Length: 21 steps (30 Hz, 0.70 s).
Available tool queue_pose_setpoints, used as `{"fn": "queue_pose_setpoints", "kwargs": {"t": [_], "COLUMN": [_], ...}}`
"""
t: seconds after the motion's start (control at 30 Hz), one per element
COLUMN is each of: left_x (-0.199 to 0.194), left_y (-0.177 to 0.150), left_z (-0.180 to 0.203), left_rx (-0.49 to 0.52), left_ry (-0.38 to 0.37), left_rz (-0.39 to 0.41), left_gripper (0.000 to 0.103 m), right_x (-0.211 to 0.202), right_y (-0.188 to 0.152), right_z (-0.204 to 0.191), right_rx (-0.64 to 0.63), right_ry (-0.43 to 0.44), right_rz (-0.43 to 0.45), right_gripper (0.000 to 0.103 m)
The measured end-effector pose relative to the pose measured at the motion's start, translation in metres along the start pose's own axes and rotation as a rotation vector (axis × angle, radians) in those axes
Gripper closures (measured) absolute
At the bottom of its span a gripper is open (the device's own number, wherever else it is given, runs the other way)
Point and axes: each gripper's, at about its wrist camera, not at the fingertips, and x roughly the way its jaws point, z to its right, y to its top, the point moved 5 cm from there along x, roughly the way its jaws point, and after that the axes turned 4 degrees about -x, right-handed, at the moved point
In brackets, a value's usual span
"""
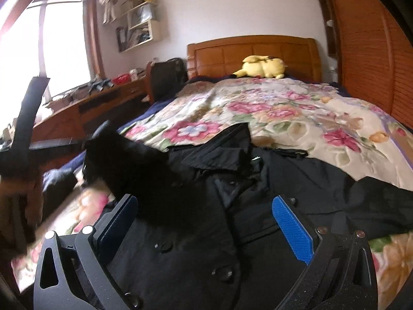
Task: Fold large clothes
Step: 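Fold the held sleeve across the coat front and open the left gripper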
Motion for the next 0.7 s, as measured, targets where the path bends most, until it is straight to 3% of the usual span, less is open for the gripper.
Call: {"fn": "queue_pose_setpoints", "kwargs": {"t": [0.17,0.33,0.4,0.47,0.7], "left_x": [-0.023,-0.056,-0.068,-0.077,-0.088], "left_y": [-0.019,-0.029,-0.035,-0.046,-0.085], "left_z": [0.017,0.028,0.023,0.016,-0.018], "left_rx": [0.054,0.122,0.115,0.112,0.040], "left_ry": [-0.035,-0.045,-0.047,-0.036,0.028], "left_rz": [0.023,0.065,0.093,0.112,0.150], "left_gripper": [0.066,0.057,0.044,0.038,0.028], "right_x": [0.004,0.003,0.000,0.000,-0.002], "right_y": [-0.004,0.002,0.004,0.004,0.002], "right_z": [0.004,0.002,0.004,0.003,-0.011], "right_rx": [0.015,0.014,0.015,0.011,-0.046], "right_ry": [0.004,0.005,0.012,0.026,0.048], "right_rz": [-0.001,0.009,0.015,0.016,0.026], "right_gripper": [0.000,0.000,0.000,0.000,0.005]}}
